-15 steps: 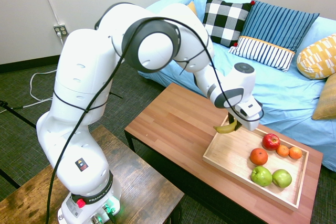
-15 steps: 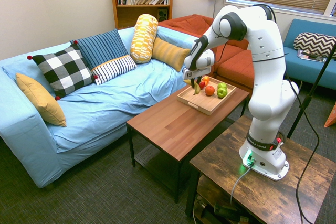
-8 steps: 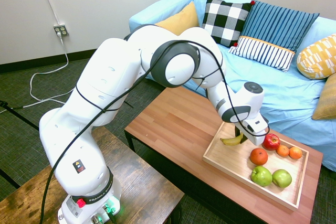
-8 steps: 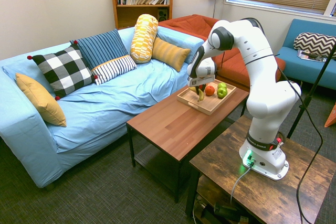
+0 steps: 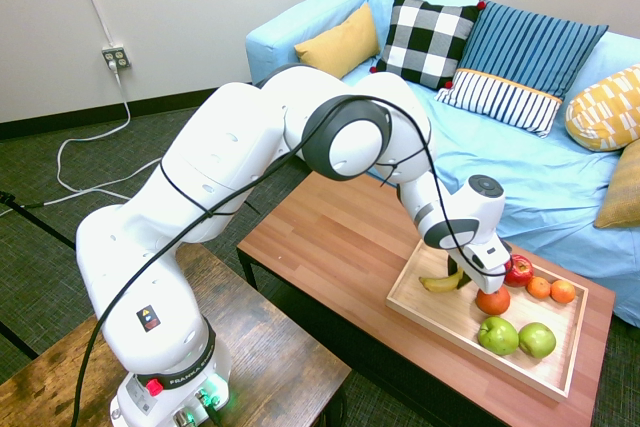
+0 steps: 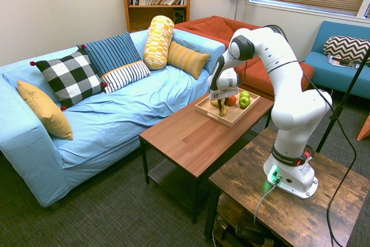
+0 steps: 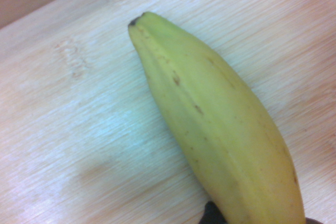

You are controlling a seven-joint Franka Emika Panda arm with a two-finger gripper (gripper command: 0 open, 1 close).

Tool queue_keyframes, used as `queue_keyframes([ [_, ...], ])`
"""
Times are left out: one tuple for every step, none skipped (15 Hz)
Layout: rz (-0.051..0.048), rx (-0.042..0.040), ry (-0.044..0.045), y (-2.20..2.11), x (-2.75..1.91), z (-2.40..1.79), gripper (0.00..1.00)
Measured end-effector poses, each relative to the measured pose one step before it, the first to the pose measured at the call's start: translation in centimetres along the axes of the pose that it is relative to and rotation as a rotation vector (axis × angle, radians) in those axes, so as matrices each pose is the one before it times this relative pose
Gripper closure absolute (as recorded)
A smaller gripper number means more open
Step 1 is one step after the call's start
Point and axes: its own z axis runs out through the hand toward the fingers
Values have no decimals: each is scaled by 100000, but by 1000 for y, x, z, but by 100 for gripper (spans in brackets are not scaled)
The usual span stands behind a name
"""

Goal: Put banana in the tray

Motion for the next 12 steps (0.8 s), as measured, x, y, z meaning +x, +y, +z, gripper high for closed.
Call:
queue_keyframes([
  [-126,-3,-5,-4,-6,4,0],
  [-121,4,2,-16,-13,-1,0],
  [-144,-1,-9,-39,-39,1,0],
  [-230,17,24,-83,-67,-14,0],
  [-245,31,80,-101,-63,-48,0],
  [-195,122,233,-116,-14,-145,0],
  [-161,253,413,-104,62,-288,0],
  [-135,221,552,-31,144,-423,0],
  [39,345,719,49,216,-645,0],
  [177,453,786,92,207,-854,0],
  [178,444,947,147,211,-1058,0],
  [46,493,937,70,76,-1200,0],
])
